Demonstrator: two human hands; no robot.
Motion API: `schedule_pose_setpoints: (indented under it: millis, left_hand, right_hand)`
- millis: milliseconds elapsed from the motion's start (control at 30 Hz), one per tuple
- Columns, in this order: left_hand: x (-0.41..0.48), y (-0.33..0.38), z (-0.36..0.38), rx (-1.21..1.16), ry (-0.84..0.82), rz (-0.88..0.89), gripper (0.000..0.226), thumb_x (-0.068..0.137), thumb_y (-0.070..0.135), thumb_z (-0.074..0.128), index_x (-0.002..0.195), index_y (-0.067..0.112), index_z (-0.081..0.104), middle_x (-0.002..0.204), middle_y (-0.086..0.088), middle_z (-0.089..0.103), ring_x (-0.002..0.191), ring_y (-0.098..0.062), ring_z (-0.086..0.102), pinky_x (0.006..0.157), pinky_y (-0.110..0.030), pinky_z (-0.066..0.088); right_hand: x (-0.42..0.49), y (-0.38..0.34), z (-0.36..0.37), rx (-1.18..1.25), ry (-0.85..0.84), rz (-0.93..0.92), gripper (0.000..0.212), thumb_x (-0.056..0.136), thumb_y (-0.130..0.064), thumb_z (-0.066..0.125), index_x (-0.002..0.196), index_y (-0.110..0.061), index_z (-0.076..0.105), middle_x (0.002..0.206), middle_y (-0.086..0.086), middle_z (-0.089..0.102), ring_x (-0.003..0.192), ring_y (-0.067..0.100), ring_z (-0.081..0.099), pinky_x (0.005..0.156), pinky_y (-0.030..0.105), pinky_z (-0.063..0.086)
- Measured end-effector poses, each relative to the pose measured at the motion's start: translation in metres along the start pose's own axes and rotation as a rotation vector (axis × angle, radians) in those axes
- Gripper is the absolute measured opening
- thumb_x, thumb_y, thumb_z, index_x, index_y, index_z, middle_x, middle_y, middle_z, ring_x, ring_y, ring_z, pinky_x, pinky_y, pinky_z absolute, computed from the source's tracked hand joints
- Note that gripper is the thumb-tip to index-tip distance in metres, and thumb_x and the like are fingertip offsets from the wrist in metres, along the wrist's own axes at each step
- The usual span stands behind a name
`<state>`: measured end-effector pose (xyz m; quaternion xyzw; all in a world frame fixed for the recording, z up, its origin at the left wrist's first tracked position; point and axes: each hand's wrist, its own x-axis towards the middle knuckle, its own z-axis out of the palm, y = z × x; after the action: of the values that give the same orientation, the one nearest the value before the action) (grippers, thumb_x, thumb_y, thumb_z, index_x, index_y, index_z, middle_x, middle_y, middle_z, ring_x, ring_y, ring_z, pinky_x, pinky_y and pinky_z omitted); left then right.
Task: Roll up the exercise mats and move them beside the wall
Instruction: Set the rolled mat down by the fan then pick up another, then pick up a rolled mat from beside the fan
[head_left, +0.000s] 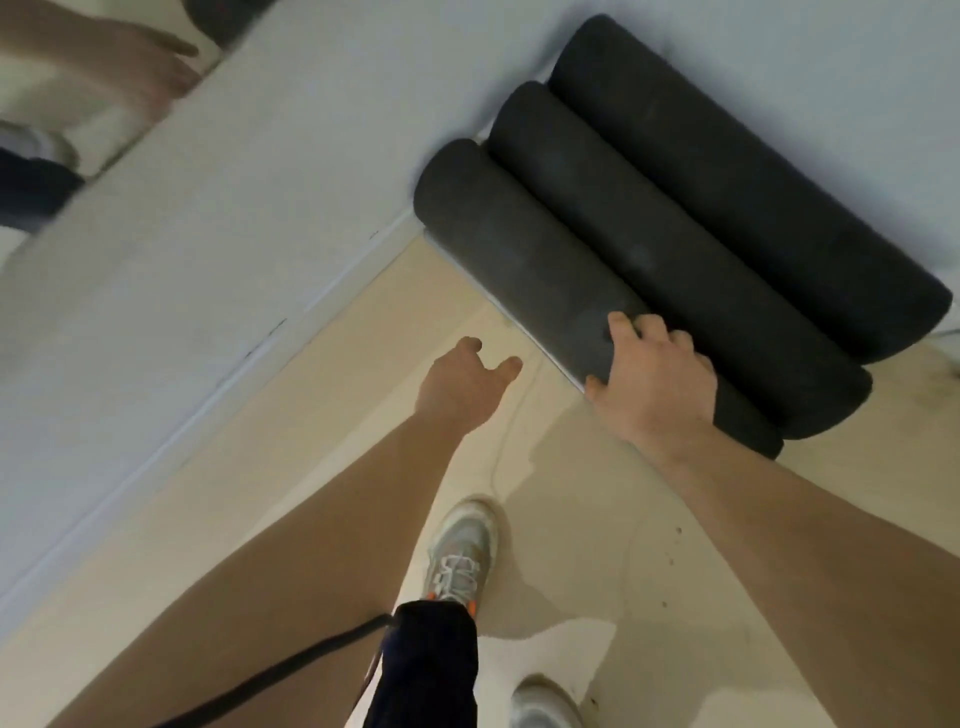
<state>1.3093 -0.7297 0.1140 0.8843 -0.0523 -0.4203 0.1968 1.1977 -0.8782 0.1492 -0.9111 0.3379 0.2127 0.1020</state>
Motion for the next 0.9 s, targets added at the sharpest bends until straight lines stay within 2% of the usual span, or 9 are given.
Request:
schedule_pose_setpoints:
  millis: [200,367,567,767,900]
  left_hand:
    - [-0.14,-0.096,-0.04,0.048,0.116,-0.061,0.066,0.099,0.054,0.058,0.154,0.019,0.043,0.152,-0.002,0.053,0.137,-0.026,0.052,0.111,-0.04,0.043]
    - [-0.252,-0.203,-0.047,0.099,0.114,-0.231,0.065,0.101,0.051,0.055,0.156,0.02,0.039,0.155,-0.001,0.047,0.139,-0.025,0.048,0.109,-0.04,0.042]
    - [-0.373,-0.321,-0.043,0.071,0.199,-0.418,0.065,0.102,0.05,0.055,0.156,0.017,0.038,0.154,-0.005,0.048,0.138,-0.026,0.05,0.11,-0.042,0.044]
    - [-0.495,-0.429,0.001,-0.048,0.279,-0.535,0.064,0.103,0.048,0.054,0.156,0.016,0.038,0.155,-0.006,0.047,0.139,-0.028,0.048,0.111,-0.043,0.043]
    - [-0.604,-0.515,0.057,-0.133,0.343,-0.53,0.066,0.102,0.048,0.055,0.157,0.016,0.038,0.156,-0.007,0.046,0.138,-0.027,0.049,0.11,-0.043,0.045]
  right_hand:
    - [-0.11,-0.065,-0.035,-0.022,-0.036,-0.224,0.061,0.094,-0.049,0.061,0.146,-0.024,0.041,0.139,0.006,0.05,0.122,0.033,0.052,0.091,0.045,0.046]
    - [-0.199,-0.135,-0.016,-0.05,-0.117,-0.41,0.053,0.094,-0.047,0.061,0.14,-0.025,0.044,0.131,0.006,0.051,0.115,0.032,0.055,0.084,0.042,0.045]
    - [-0.317,-0.194,0.016,-0.099,-0.172,-0.643,0.059,0.094,-0.049,0.059,0.146,-0.026,0.041,0.134,0.007,0.052,0.118,0.033,0.055,0.087,0.041,0.045]
    - [-0.469,-0.234,0.066,-0.186,-0.221,-0.832,0.059,0.096,-0.05,0.056,0.146,-0.025,0.039,0.138,0.007,0.05,0.122,0.034,0.052,0.09,0.043,0.043]
    - [-0.603,-0.253,0.114,-0.259,-0.244,-0.923,0.059,0.097,-0.048,0.054,0.149,-0.025,0.037,0.14,0.007,0.048,0.124,0.034,0.051,0.093,0.044,0.043]
